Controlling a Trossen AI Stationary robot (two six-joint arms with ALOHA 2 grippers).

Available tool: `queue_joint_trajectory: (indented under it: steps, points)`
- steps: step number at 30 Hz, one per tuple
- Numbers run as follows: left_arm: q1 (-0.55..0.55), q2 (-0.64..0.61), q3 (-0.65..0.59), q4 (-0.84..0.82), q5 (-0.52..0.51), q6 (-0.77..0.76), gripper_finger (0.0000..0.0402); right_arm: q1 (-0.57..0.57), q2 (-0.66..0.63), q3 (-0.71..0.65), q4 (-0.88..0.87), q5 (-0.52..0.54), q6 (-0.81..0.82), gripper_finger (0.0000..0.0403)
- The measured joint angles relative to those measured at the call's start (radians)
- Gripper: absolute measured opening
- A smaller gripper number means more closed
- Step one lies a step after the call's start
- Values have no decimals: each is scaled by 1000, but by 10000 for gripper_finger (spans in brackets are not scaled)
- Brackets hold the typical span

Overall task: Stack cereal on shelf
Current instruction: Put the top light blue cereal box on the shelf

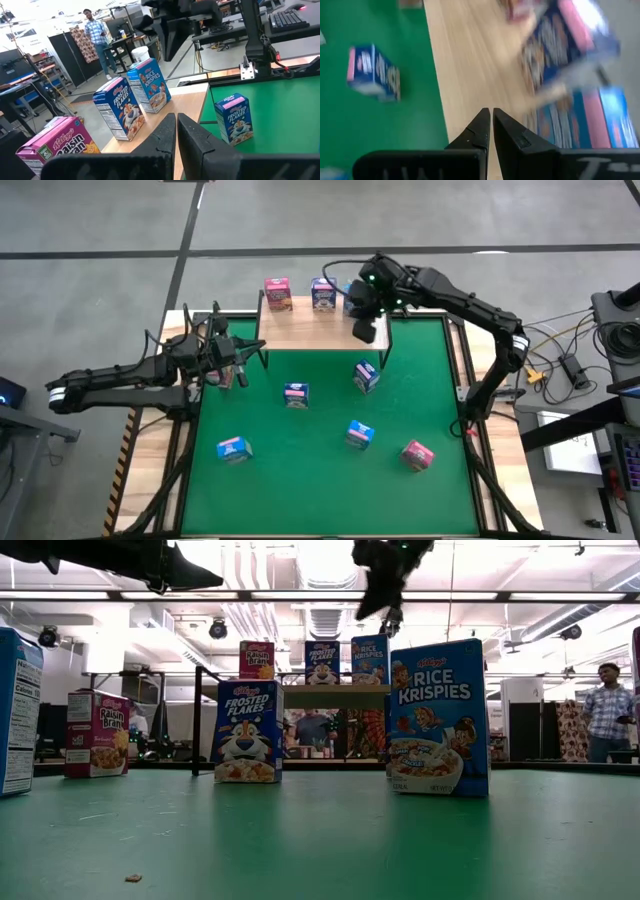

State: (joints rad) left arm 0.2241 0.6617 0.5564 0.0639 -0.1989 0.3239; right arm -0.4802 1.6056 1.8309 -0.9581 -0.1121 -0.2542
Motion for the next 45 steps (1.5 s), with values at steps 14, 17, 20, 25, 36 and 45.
queue_joint_trajectory:
  steps: [14, 17, 20, 25, 36, 45]
  points:
    - [0, 0, 0, -5, 0, 0, 0, 24, -1, -200, 134, 396, -59, 13]
    - [0, 0, 0, -4, 0, 0, 0, 23, -1, -214, 135, 433, -80, 13]
    - [0, 0, 0, -4, 0, 0, 0, 22, -1, -218, 132, 461, -87, 13]
    - [0, 0, 0, -5, 0, 0, 0, 21, -1, -218, 132, 487, -103, 13]
    - [0, 0, 0, -5, 0, 0, 0, 25, 8, -234, 135, 422, -68, 13]
    - [0, 0, 0, -5, 0, 5, 0, 24, 69, -250, 184, 464, -69, 13]
